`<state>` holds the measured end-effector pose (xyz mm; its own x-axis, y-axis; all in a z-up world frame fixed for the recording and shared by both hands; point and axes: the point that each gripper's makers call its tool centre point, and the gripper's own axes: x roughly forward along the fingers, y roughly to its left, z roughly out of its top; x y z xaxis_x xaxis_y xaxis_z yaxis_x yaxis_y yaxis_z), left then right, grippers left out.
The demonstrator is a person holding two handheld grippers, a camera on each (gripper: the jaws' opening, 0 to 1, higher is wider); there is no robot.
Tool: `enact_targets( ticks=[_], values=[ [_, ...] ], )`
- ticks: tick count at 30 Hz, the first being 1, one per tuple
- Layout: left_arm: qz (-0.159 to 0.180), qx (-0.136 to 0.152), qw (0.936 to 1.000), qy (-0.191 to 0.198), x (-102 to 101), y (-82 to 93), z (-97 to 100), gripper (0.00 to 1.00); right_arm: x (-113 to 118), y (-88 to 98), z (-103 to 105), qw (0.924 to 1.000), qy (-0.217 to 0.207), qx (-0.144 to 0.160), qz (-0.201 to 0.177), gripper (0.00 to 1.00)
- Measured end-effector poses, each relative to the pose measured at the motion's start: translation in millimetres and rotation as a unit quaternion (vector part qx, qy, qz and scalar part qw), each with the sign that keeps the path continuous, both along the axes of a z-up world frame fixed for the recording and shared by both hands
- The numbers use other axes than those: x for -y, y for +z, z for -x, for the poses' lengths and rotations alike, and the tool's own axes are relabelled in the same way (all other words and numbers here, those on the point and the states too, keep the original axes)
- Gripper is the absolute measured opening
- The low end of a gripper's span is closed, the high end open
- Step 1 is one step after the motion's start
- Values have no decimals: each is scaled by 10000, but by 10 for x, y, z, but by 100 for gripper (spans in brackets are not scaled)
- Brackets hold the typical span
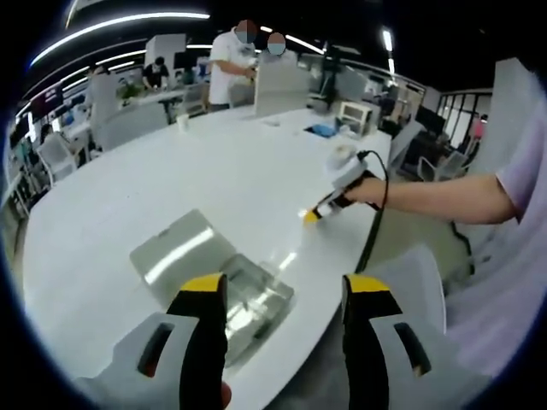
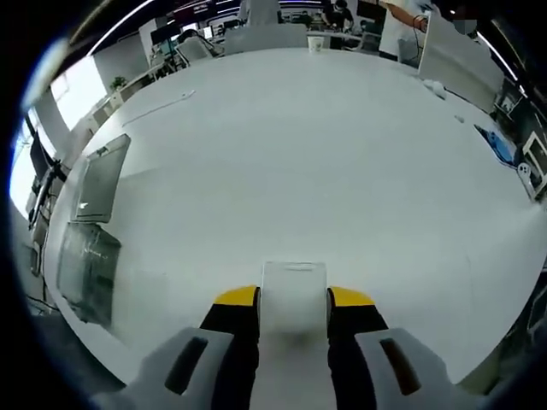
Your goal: Insert the divider into the dual guide fixture by aligning both edges with the guide slots and pushing it downward to the bottom, including one-sided entry, uneven engagement, binding, and posture correction.
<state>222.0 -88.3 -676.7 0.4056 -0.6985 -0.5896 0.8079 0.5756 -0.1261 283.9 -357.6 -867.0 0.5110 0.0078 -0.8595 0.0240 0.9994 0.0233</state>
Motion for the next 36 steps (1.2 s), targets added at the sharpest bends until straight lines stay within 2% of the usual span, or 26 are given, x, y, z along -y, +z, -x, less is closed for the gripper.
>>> enact_targets(
  ticks=[11, 16, 19, 21, 29, 35, 36],
  values=[
    [9, -17, 10000, -7, -6, -17, -6, 52, -26, 68, -50, 9996, 103, 252, -51, 26],
    [18, -25, 10000, 7, -11, -20, -21, 52, -74, 202, -92, 9984, 206, 529, -83, 26],
    [36, -32, 10000, 19, -15, -18, -31, 52, -123, 318, -155, 9961, 327, 816, -100, 26],
    [68, -49, 10000, 31, -16, -14, -38, 52, -157, 407, -210, 9934, 418, 1063, -107, 26],
    [150, -80, 9998, 89, -29, 12, -68, 52, -263, 660, -274, 9850, 655, 1594, -51, 26],
    [279, -118, 9994, 156, -46, 50, -137, 52, -493, 978, -184, 9744, 891, 2063, -73, 26],
    [292, -121, 9994, 167, -48, 52, -148, 52, -490, 972, -277, 9719, 959, 2149, -86, 26]
  ],
)
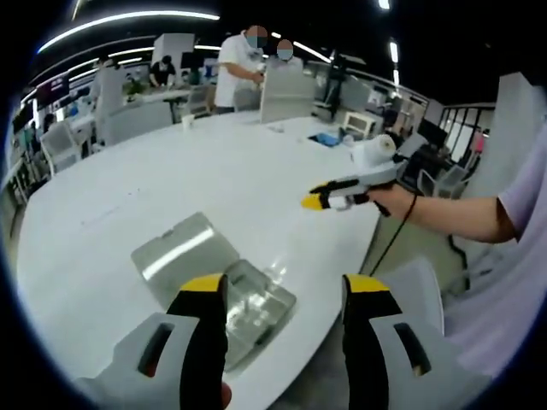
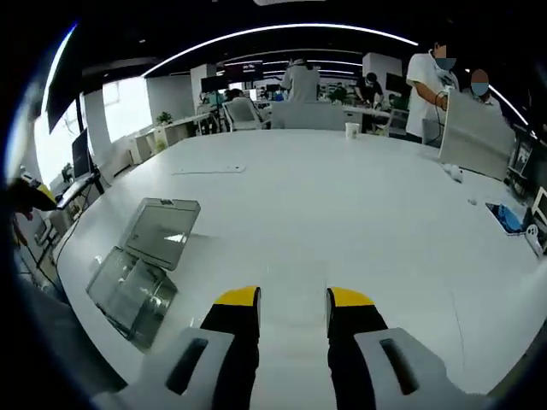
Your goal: Insert the divider into the dual guide fixture by aligning both edges with the guide slots and pushing it downward to the bottom, including one-sided entry, uneven engagement, binding, and posture correction.
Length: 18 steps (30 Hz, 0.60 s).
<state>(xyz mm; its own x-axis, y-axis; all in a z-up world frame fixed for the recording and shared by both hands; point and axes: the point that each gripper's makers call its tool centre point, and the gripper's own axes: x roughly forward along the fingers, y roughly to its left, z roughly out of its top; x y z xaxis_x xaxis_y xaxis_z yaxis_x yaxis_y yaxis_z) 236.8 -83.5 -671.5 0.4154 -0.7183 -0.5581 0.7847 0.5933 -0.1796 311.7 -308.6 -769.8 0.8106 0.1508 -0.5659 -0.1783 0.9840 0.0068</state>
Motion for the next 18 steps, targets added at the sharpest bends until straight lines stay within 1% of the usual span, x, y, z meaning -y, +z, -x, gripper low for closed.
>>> enact_targets(
  ticks=[1, 5, 6, 7, 8, 11, 16, 18],
  values=[
    [27, -16, 10000, 11, 0, 1, -15, 52, -27, 35, -17, 9999, 57, 96, -24, 26],
    [109, -77, 9999, 19, -2, 6, -60, 52, -185, 216, 94, 9989, 287, 361, 33, 26],
    [120, -90, 9999, 24, -7, 8, -73, 52, -180, 200, 28, 9986, 349, 408, 37, 26],
    [131, -101, 9999, 40, -17, 12, -93, 52, -206, 241, 23, 9979, 400, 517, 28, 26],
    [145, -109, 9998, 53, -26, 18, -110, 52, -232, 272, 58, 9977, 426, 533, 37, 26],
    [222, -129, 9996, 96, -54, 56, -172, 51, -325, 413, 108, 9955, 570, 751, 36, 26],
    [346, -156, 9992, 125, -65, 121, -261, 50, -529, 674, 180, 9892, 901, 1157, 21, 26],
    [366, -163, 9991, 117, -66, 136, -289, 50, -656, 775, 219, 9852, 1108, 1310, 27, 26]
  ],
)
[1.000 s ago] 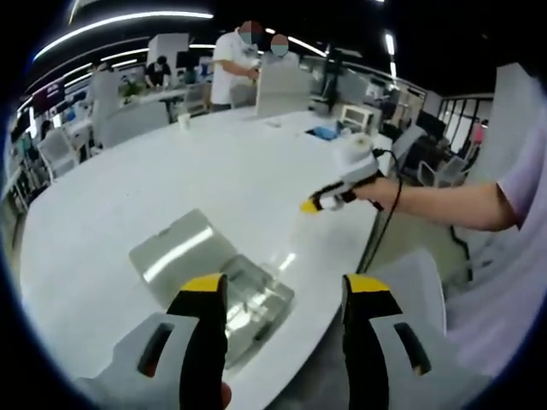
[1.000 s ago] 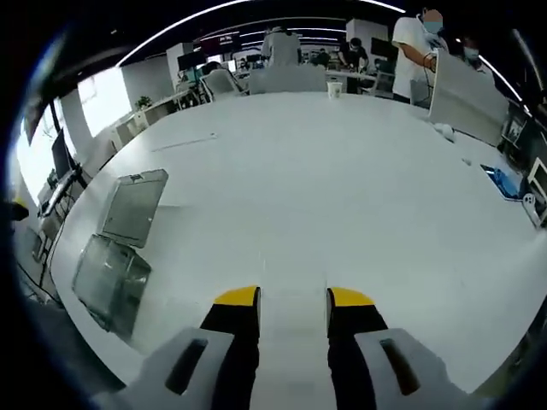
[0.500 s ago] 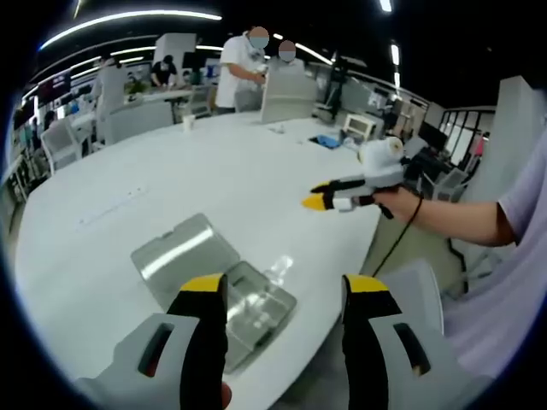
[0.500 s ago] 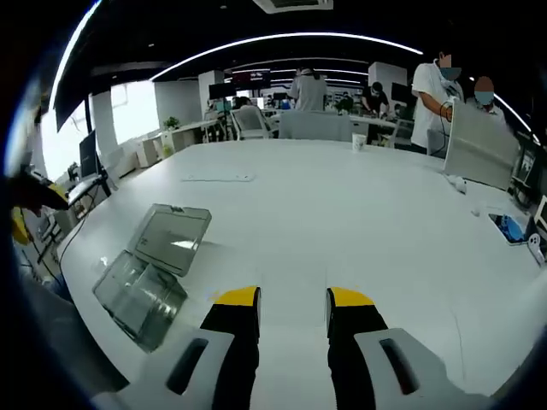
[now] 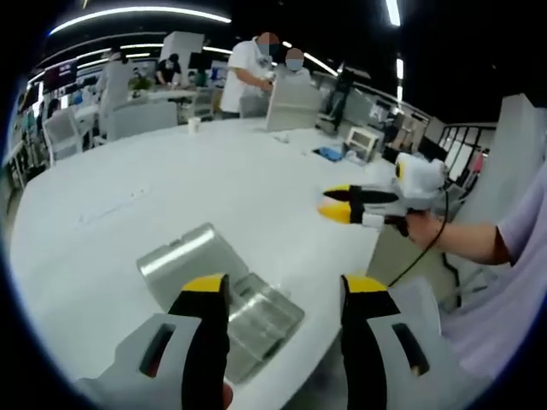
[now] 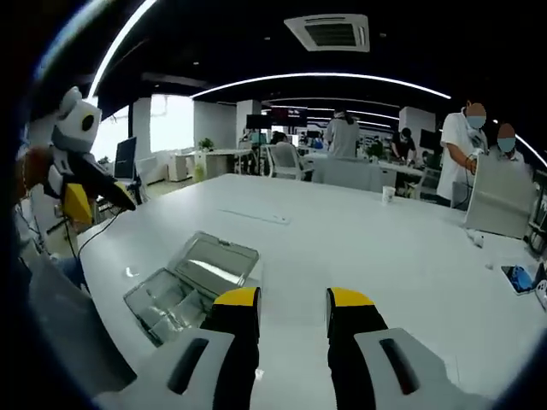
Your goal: Insert the divider into the dual guide fixture by aligning both edges with the guide slots and pushing it downward to the bottom, including one-sided entry, uneven engagement, binding, and posture correction.
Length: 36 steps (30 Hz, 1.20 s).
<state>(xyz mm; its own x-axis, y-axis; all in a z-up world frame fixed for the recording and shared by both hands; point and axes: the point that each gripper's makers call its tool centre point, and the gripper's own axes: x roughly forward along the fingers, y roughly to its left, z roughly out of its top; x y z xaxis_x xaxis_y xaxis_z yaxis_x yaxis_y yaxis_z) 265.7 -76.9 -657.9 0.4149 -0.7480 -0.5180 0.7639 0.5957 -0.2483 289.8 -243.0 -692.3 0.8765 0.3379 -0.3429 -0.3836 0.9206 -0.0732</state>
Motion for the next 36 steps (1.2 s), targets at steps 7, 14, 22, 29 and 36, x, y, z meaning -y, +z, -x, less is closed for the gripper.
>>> enact_targets(
  ticks=[7, 14, 22, 29, 36],
  values=[
    [127, -53, 9999, -23, -10, 48, -83, 49, -369, 184, 112, 9975, 648, 289, 28, 26],
    [125, -117, 9998, -117, -41, 44, -52, 49, -746, 310, 234, 9885, 1402, 556, 100, 26],
    [284, -213, 9993, -152, -76, 78, 11, 48, -1098, 384, 366, 9759, 2042, 732, 222, 26],
    [449, -334, 9980, -282, 12, 97, 95, 39, -1353, 409, 449, 9653, 2444, 863, 334, 26],
    [640, -537, 9961, -278, 35, 88, 119, 32, -1520, 360, 461, 9592, 2649, 872, 464, 26]
  ],
)
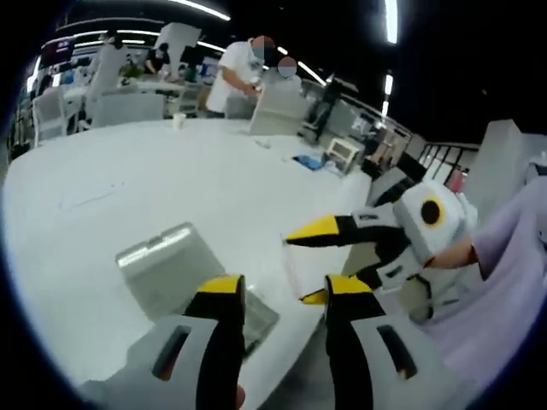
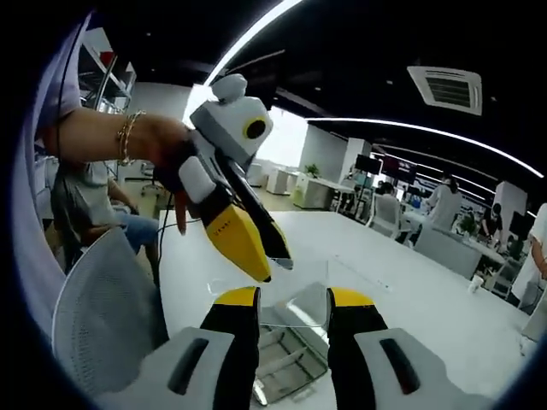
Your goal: Insert the divider into the dual guide fixture by aligning both edges with the guide slots and pushing it downward to the bottom, including one-sided entry, uneven engagement, binding, and posture correction.
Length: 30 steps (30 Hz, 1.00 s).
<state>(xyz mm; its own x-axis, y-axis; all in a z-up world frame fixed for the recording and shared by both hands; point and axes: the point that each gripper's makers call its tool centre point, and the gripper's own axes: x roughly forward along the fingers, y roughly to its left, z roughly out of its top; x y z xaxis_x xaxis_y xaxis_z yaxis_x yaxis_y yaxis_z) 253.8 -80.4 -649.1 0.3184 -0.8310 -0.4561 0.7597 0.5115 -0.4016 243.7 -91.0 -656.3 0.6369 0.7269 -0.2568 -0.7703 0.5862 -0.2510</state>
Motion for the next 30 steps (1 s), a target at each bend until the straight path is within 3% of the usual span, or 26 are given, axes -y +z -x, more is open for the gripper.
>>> enact_targets(
  ticks=[14, 30],
  values=[
    [185, -180, 9997, 15, -15, 7, 8, 22, -151, 37, -2, 9995, 154, 209, 182, 26],
    [234, -344, 9991, 28, -36, -14, 35, 1, -159, 85, -1, 9984, 152, 452, 296, 26]
  ],
)
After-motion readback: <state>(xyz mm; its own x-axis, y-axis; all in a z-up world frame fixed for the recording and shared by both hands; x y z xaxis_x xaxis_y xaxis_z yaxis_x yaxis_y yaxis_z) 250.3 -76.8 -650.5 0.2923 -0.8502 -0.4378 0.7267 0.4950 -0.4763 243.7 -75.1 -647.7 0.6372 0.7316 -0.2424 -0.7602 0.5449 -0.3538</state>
